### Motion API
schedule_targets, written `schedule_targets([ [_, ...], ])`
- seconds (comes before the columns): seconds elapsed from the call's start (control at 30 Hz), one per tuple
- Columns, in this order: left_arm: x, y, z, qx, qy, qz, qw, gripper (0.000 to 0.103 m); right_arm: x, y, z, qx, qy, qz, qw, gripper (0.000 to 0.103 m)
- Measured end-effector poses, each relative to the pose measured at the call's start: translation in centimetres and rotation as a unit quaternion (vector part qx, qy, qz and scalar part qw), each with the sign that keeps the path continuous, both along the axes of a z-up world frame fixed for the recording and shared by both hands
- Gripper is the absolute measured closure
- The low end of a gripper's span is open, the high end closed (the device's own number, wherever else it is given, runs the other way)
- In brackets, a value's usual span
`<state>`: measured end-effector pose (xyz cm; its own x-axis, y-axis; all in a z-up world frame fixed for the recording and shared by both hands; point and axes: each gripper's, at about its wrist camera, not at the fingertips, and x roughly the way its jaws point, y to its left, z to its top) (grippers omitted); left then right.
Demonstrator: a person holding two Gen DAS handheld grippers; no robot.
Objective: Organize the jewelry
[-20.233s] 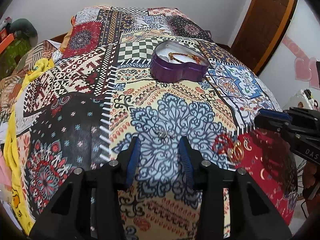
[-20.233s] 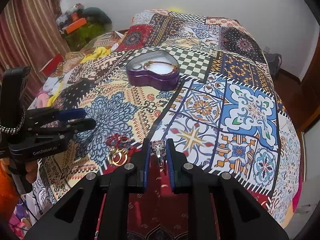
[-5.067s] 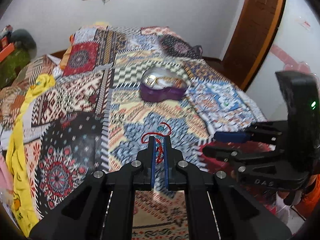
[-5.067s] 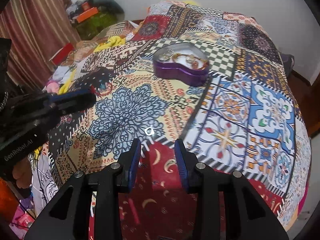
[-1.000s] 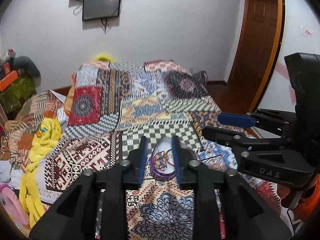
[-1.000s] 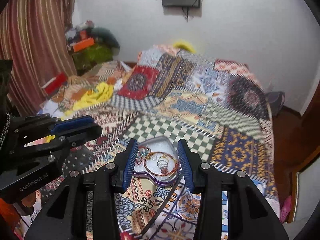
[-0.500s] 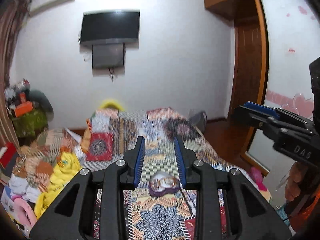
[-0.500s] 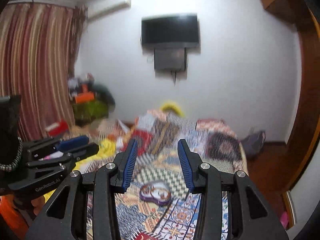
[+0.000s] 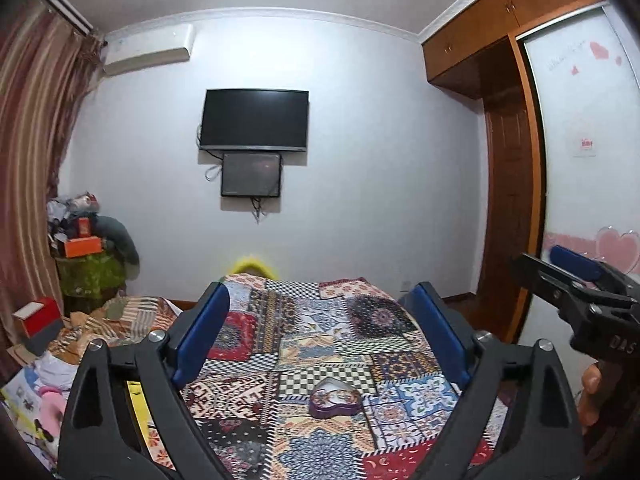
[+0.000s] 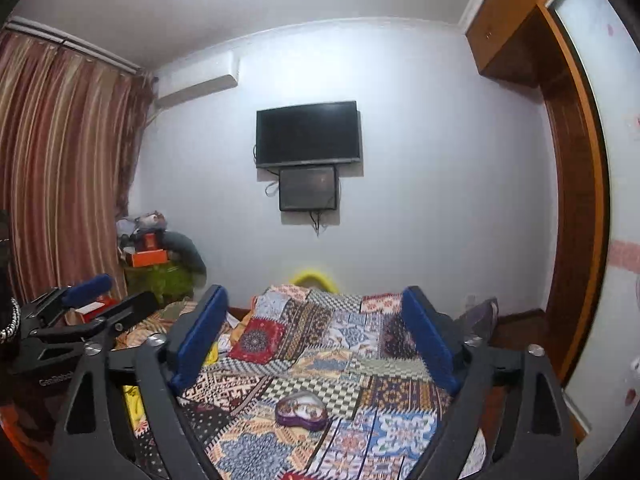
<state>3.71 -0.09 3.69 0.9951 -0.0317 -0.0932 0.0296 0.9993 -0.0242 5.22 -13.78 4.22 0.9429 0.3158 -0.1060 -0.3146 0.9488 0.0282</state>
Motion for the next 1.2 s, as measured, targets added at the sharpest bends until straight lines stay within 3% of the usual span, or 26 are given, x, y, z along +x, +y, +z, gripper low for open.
schedule_targets([
  [0.07, -0.3, -0.2, -0.3, 0.008, -0.001, 0.004, 1.0, 0.01, -0.3, -0.1, -0.1, 0.0, -0.002, -0.013, 1.0, 0.0],
  [1.2, -0.2, -0.7, -1.7, 0.006, 0.015, 0.01, 0.9998, 0.0, -2.1, -0.7, -1.2, -0.015, 0.021, -0.005, 1.0, 0.0],
])
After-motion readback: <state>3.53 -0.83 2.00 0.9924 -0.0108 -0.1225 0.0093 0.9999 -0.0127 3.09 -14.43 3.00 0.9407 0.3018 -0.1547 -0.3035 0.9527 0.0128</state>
